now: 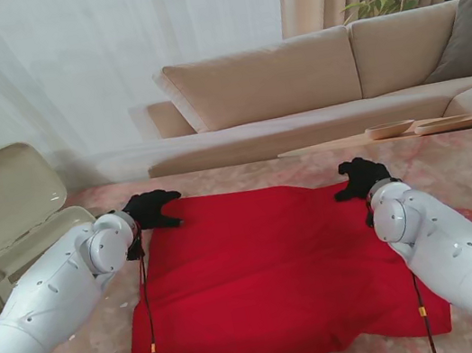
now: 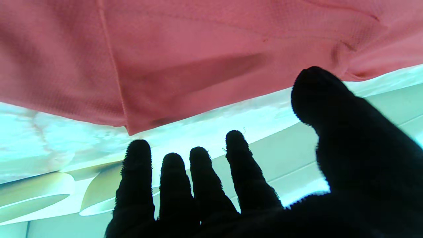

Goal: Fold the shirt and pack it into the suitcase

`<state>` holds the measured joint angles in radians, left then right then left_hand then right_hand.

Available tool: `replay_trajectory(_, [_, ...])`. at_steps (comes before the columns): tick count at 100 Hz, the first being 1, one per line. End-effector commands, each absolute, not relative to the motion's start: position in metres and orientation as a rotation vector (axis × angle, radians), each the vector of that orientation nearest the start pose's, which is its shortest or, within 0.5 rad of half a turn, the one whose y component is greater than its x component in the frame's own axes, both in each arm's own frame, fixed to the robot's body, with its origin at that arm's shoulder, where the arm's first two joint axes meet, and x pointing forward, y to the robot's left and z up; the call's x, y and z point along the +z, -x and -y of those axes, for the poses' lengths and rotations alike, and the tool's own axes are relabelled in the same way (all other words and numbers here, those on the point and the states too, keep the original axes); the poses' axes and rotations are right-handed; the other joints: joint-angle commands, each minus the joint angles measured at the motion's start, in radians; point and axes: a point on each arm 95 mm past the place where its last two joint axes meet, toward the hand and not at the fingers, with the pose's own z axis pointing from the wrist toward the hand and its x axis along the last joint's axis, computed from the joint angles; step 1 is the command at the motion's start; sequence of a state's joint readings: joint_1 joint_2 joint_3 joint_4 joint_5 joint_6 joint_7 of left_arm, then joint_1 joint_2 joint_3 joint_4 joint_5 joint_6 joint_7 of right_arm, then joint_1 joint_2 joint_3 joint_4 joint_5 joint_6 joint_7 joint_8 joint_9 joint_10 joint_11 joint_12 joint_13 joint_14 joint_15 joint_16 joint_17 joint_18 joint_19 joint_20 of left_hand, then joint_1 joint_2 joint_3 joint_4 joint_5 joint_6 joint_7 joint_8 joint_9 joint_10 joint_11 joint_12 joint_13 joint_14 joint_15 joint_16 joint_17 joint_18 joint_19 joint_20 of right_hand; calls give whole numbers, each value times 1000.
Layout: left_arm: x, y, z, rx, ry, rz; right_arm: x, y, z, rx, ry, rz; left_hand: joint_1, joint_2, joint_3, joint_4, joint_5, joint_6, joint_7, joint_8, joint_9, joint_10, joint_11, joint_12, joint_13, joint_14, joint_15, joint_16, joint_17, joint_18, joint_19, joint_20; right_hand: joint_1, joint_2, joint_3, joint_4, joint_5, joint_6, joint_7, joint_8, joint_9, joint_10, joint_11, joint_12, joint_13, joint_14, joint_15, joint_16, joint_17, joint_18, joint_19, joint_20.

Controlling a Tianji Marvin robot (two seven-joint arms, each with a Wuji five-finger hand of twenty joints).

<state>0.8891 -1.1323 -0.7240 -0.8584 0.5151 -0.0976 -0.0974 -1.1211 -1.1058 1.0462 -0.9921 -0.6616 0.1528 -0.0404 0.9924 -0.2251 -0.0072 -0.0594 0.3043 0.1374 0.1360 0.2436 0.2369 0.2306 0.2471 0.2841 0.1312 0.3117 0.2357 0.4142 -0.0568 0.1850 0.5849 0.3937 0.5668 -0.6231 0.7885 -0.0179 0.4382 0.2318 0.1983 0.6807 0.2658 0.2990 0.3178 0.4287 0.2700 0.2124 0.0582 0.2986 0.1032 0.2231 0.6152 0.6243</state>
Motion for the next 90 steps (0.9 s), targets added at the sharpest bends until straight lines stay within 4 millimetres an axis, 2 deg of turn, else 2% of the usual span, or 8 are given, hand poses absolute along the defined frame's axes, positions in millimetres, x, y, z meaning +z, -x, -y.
replay_trajectory(1, [-350, -548, -15, -1346, 1529, -1703, -366, -514, 95, 1161, -1645, -1259, -9, 16, -13, 14, -47, -11, -22, -14, -24, 3, 0, -5, -44, -20, -11, -11, -7, -19, -29, 7, -34, -12, 20, -41, -24, 16, -18, -5, -26, -5, 15, -12, -41, -29, -13, -25, -15, 21, -22, 24])
replay_trajectory(27, [-356, -551, -19, -1306, 1564, -1736, -371, -519, 97, 1153, -1660, -1242, -4, 13, -12, 14, -47, -13, -22, -14, -2, 1, 4, 2, -10, -17, 4, -1, -4, -17, 6, 44, -65, -3, 2, -45, -43, 6, -25, -5, -38, -19, 18, -19, -64, -52, -32, -43, -14, 23, -43, 31])
replay_trajectory(46, [-360, -552, -19, -1295, 1578, -1755, -372, -525, 96, 1139, -1667, -1250, 4, 7, -11, 14, -42, -11, -16, -12, 26, 0, 14, 8, 36, -19, 21, 15, -3, -12, 74, 83, -70, -2, -2, -45, -54, 3, -29, -5, -48, -16, 13, -31, -66, -41, -49, -72, -5, 22, -53, 43])
replay_trajectory(51, [-361, -552, -19, -1294, 1579, -1758, -372, -527, 95, 1134, -1670, -1255, 7, 3, -11, 13, -36, -8, -7, -9, 49, 2, 24, 13, 73, -18, 38, 29, -7, -6, 137, 115, -72, -1, -2, -45, -54, 0, -30, -5, -50, -16, 13, -33, -67, -37, -49, -75, -4, 23, -54, 45])
replay_trajectory(60, [-363, -552, -18, -1292, 1590, -1763, -373, -530, 95, 1120, -1680, -1265, 14, -3, -10, 13, -28, -4, 4, -5, 75, 0, 36, 22, 113, -22, 58, 46, 3, -2, 193, 138, -73, -1, -2, -45, -56, -4, -31, -5, -54, -13, 10, -36, -65, -33, -46, -78, -1, 24, -55, 48])
replay_trajectory(90, [-365, -552, -17, -1278, 1587, -1805, -382, -534, 93, 1089, -1734, -1279, 34, -21, -6, 14, 26, 15, 52, 13, 147, -12, 72, 46, 187, -30, 92, 72, 33, 16, 255, 164, -69, -9, -1, -45, -49, -12, -26, -3, -52, -6, 11, -40, -32, -17, -16, -72, 10, 32, -52, 58])
